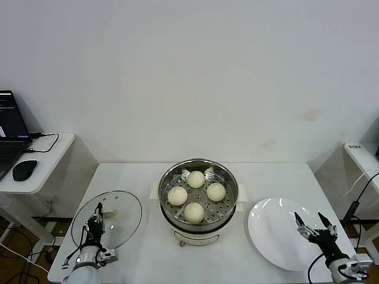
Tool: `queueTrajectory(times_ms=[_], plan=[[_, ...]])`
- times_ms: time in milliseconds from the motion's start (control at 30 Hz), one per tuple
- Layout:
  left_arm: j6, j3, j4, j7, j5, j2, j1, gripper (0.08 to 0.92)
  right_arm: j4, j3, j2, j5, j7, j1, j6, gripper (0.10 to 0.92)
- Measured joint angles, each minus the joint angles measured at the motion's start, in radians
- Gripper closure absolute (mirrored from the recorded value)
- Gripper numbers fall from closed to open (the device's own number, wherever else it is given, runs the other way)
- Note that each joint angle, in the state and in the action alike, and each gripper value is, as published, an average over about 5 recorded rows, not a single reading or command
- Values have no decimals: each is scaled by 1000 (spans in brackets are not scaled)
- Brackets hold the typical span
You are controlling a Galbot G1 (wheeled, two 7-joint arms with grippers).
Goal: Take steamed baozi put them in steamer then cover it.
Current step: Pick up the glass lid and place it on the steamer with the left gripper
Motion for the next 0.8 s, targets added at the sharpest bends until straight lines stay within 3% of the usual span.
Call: queueTrajectory(times_ms=[300,800], plan=[[82,-10,-172,67,48,17,47,863,6,-7,2,3,-7,-4,10,203],[230,29,-412,215,120,34,28,863,-8,-19,-10,-8,-12,-4,26,203]])
